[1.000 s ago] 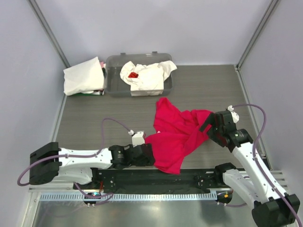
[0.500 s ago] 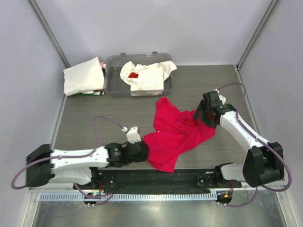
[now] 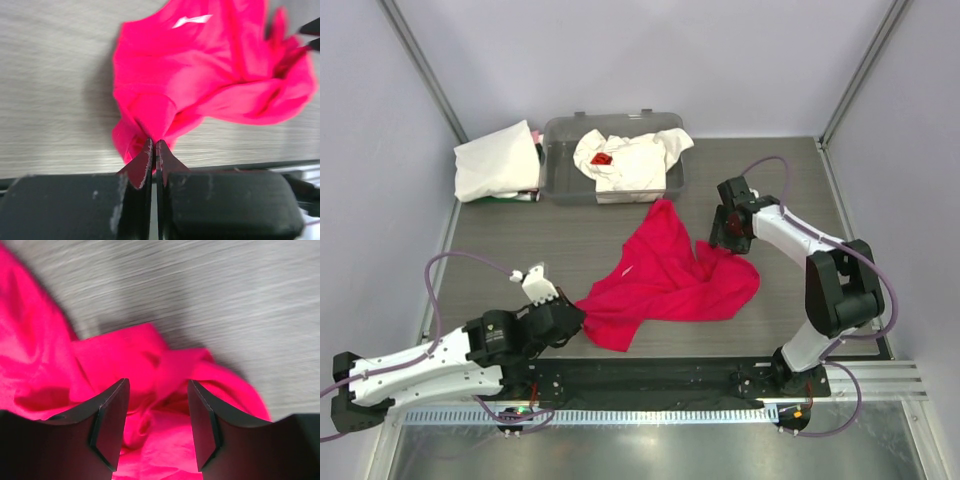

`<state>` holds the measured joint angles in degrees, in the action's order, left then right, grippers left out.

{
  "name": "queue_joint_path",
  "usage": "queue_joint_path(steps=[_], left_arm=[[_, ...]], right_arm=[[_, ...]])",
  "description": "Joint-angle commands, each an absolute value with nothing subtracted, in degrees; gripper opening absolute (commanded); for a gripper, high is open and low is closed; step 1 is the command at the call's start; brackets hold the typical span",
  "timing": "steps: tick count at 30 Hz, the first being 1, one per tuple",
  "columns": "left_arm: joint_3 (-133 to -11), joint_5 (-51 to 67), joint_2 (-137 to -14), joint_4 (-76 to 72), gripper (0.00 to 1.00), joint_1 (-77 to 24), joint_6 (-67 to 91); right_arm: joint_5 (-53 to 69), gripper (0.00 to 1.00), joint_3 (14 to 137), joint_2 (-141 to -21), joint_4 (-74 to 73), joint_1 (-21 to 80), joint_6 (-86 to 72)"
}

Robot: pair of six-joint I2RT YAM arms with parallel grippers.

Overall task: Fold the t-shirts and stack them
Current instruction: Flatten the tshirt out

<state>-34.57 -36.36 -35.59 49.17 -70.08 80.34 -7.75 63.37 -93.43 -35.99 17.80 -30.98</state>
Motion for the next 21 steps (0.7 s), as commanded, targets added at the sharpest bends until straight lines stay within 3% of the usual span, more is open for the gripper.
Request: queue_joint_path(steps=[1,13,19,21], left_arm=[[-33.1,-38.1,-33.9,51.2,0.00,-70.0,82.8],[-32.4,-37.9,-33.8,51.9,0.00,-70.0,83.8],[-31.4,-38.7,-31.0,52.8,0.00,-70.0,84.7],[-31.2,-38.8,-30.0,53.2,0.00,-70.0,85.1]], right_arm=[[-5.5,0.55,67.9,-94.2,-34.2,20.6,-28.3],[-7.7,0.52,73.8,-104.7,-34.1,27.6,-24.3],[-9.9,0.38,75.0,-107.3,-35.1,28.2,-23.6],[-11.1,0.28,75.2,-107.9,-35.9,28.2,-23.5]])
